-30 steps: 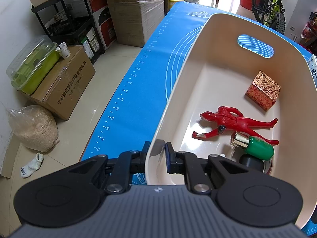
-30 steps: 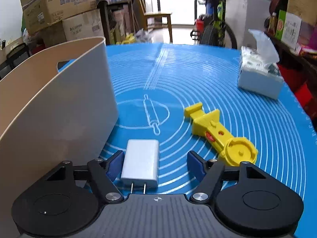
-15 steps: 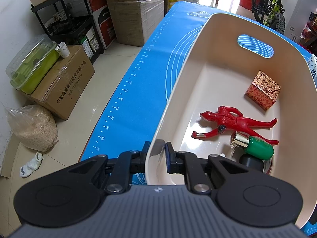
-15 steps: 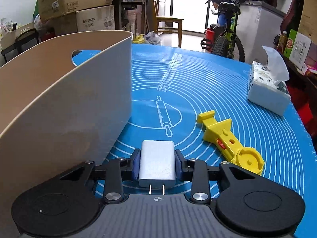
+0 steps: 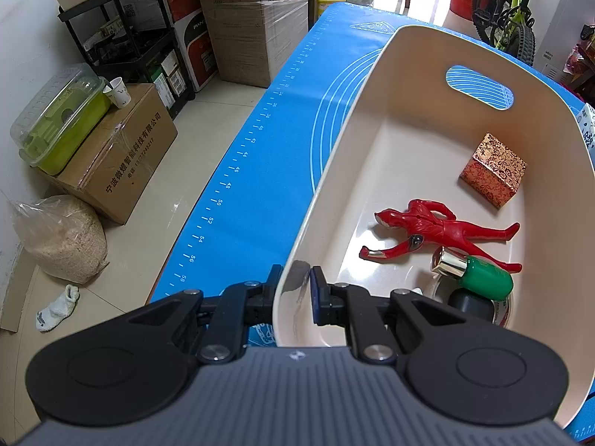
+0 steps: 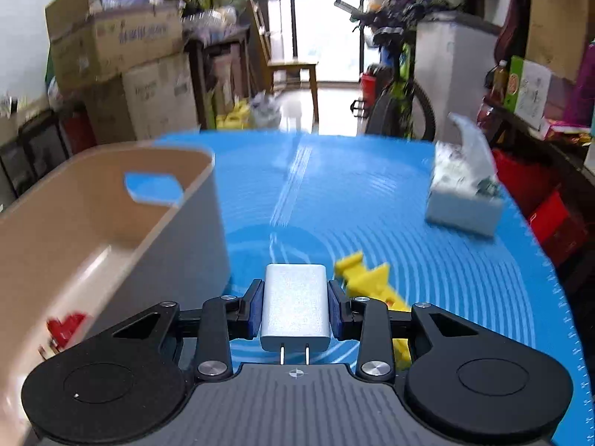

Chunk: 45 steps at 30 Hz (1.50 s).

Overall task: Organize rigid objects
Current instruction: 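Grasp the white charger plug with the right tool, then carry the charger plug into the bin and open the right tool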

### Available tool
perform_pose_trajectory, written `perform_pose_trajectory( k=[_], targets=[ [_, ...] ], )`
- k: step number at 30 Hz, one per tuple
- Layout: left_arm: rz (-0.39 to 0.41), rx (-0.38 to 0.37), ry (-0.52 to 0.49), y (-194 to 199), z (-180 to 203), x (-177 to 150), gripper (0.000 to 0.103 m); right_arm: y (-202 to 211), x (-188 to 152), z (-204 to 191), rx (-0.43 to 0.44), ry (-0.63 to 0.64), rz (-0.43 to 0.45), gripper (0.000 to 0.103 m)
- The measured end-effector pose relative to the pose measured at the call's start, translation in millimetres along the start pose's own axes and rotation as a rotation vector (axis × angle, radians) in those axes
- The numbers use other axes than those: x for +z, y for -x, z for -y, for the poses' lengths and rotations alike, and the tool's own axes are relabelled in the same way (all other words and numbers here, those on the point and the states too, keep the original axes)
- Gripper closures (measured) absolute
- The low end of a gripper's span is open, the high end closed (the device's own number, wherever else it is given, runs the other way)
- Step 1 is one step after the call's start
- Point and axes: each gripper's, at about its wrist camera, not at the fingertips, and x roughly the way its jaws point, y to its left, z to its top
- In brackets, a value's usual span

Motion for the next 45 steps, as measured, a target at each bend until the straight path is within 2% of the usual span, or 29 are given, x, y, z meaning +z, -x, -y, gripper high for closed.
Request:
perform_pose_trajectory(
  k=[8, 15, 22, 32, 39, 43, 44, 45],
  targets=[
    [0.001, -0.003, 0.002, 0, 0, 0, 0.086, 45, 23, -5, 0.014, -0.032, 0.142, 0.061],
    [0.002, -0.003, 0.001, -1, 0, -1, 0.086, 76, 34, -36, 0.104, 0.040, 0.212, 0.061],
    [0.002, -0.003, 0.001, 0, 0, 0, 0.086, 75, 25, -81, 0.178, 0.173, 0.139, 0.061],
    [0.002, -0.004, 0.001, -1, 0, 0, 0.086, 53, 0, -122, 0.221, 0.343, -0.056, 0.061],
    [0.003, -0.002, -0.001, 1, -1, 0, 0.086, 50, -15, -139, 0.209, 0.462, -0.083, 0.060],
    [0.005, -0.001, -0.003, 2, -2, 1, 0.086, 50, -13, -138, 0.212, 0.454, -0.085, 0.060],
    [0.005, -0.001, -0.003, 2, -2, 0, 0.086, 51, -12, -136, 0.215, 0.444, -0.085, 0.054],
    [0.005, -0.001, -0.003, 2, -2, 0, 0.086, 51, -11, -135, 0.219, 0.434, -0.084, 0.053]
  ],
)
